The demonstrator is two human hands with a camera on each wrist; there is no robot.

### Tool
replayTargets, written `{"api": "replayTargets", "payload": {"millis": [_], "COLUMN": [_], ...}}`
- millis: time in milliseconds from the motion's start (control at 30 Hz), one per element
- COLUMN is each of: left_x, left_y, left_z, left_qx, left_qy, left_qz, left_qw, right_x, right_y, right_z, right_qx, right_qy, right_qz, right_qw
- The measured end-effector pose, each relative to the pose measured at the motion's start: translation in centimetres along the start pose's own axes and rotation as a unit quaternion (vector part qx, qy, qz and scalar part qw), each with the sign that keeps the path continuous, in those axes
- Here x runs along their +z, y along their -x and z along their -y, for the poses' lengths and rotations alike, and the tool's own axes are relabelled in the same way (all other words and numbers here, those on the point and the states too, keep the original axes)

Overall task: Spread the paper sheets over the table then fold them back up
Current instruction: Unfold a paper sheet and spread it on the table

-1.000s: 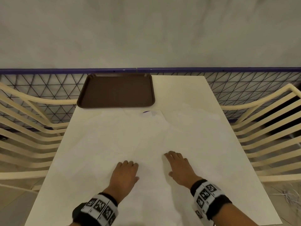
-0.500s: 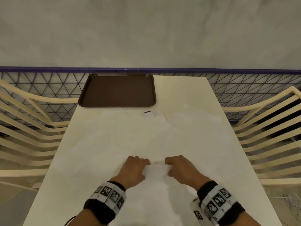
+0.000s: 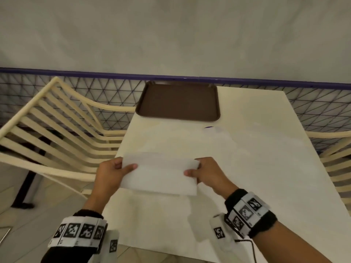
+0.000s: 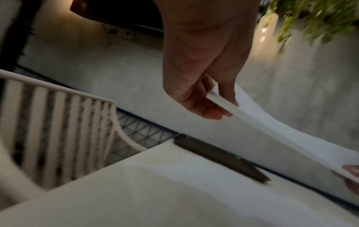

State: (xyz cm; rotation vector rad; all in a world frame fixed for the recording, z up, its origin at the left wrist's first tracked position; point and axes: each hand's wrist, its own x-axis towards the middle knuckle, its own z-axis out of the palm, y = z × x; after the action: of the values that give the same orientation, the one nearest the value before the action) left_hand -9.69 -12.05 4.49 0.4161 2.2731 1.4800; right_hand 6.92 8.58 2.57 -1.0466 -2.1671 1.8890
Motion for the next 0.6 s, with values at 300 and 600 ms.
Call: {"api": "replayTargets", "payload": {"millis": [300, 600], "left_x": [-5.7, -4.5], "left_y": [0.0, 0.1], "left_z": [11.5, 13.3], "left_qx": [-0.16, -0.132], "left_qy": [-0.132, -0.255], "left_qz": [0.0, 0.016], "left_qw": [0.978, 0.958], "right_x": [11.3, 13.4], "right_y": [-0.6, -0.6], "right_z": [-4.8, -6.7], "right_qx": [0.124, 0.116], "right_qy": [0.11, 0.25], "right_qz": [0.102, 0.047], "right_qw": [0.981, 0.96]}}
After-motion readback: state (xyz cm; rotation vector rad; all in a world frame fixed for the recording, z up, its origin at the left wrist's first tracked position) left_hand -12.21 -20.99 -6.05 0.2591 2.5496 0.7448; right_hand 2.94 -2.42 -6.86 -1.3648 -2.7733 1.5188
